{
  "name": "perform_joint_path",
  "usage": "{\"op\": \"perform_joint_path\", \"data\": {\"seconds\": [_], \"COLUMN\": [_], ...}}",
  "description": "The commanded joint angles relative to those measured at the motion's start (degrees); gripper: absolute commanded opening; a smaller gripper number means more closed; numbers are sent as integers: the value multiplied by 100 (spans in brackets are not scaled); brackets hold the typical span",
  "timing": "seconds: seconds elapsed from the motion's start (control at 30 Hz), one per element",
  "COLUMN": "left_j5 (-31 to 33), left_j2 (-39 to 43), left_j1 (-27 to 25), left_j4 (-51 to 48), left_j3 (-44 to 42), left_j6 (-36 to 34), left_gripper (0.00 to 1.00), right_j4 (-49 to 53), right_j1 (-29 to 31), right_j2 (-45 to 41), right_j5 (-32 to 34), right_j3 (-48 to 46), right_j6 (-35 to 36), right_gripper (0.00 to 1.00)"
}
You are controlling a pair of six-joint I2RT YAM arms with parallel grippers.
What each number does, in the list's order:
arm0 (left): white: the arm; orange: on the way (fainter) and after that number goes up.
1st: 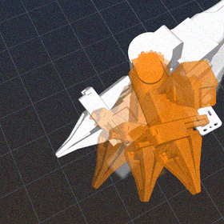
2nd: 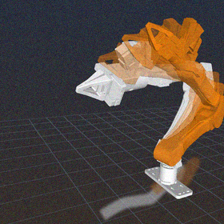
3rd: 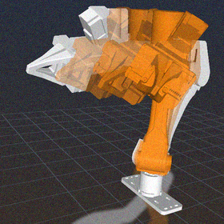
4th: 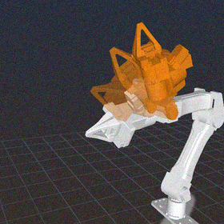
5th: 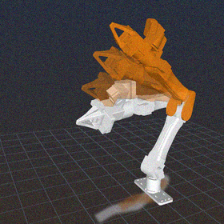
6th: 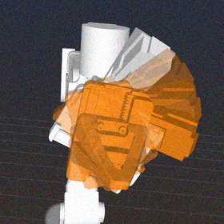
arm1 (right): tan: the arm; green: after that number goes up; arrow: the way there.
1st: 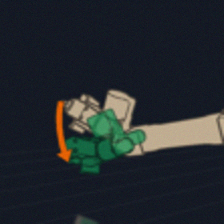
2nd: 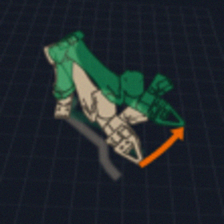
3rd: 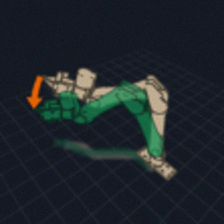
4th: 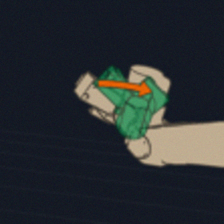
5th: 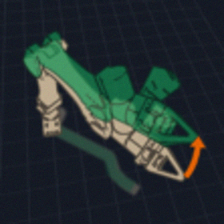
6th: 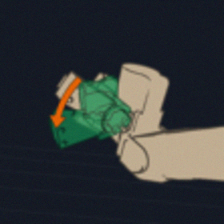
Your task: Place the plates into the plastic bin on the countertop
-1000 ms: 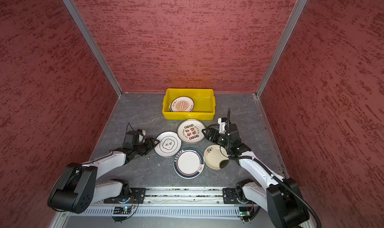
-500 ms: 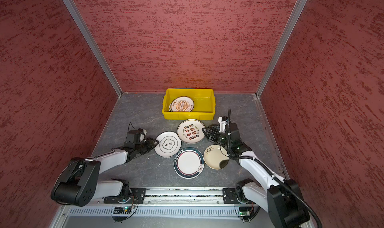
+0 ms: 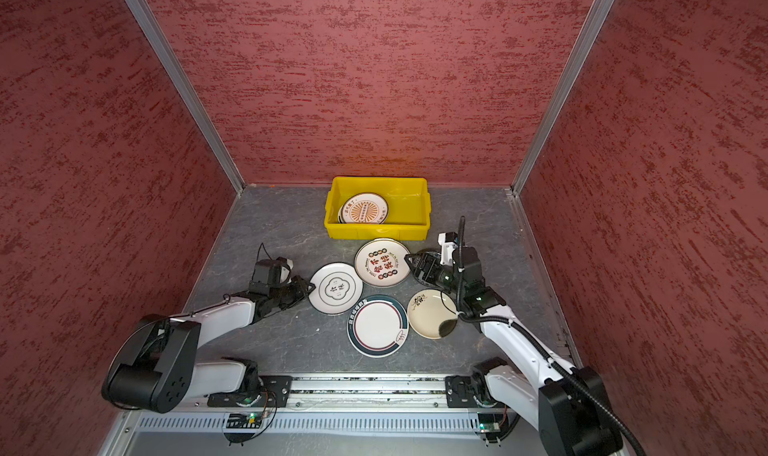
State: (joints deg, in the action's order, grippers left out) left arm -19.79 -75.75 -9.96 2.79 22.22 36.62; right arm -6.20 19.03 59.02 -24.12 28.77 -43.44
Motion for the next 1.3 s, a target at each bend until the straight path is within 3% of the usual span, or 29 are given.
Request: {"op": "perform_joint_path", "data": {"seconds": [0.0, 0.23, 0.67, 0.97, 1.07, 1.27], "left_j5": [41, 119, 13, -53, -57, -136], "left_j2": [114, 333, 355, 370, 463, 630], "left_j1": [28, 138, 231, 316, 387, 617], "left_j4": [-77, -197, -95, -116, -162, -182], "left_j3": [116, 83, 48, 47, 13, -60], "left_j6": [-120, -119, -127, -135, -136, -76], "left_gripper": [22, 13, 12, 7, 0, 0], "right_j4": [-74, -109, -180, -215, -225, -242], "right_j1": [-4, 0, -5, -8, -5, -6], "right_j2": [-115, -85, 65, 153, 204, 259], "right_j5": [129, 145, 148, 160, 162, 182], "right_j3": [-134, -161, -214, -206, -206, -223], "right_j6": [-45, -76, -96, -125, -130, -147], "right_gripper": [88, 88, 88, 88, 88, 88]}}
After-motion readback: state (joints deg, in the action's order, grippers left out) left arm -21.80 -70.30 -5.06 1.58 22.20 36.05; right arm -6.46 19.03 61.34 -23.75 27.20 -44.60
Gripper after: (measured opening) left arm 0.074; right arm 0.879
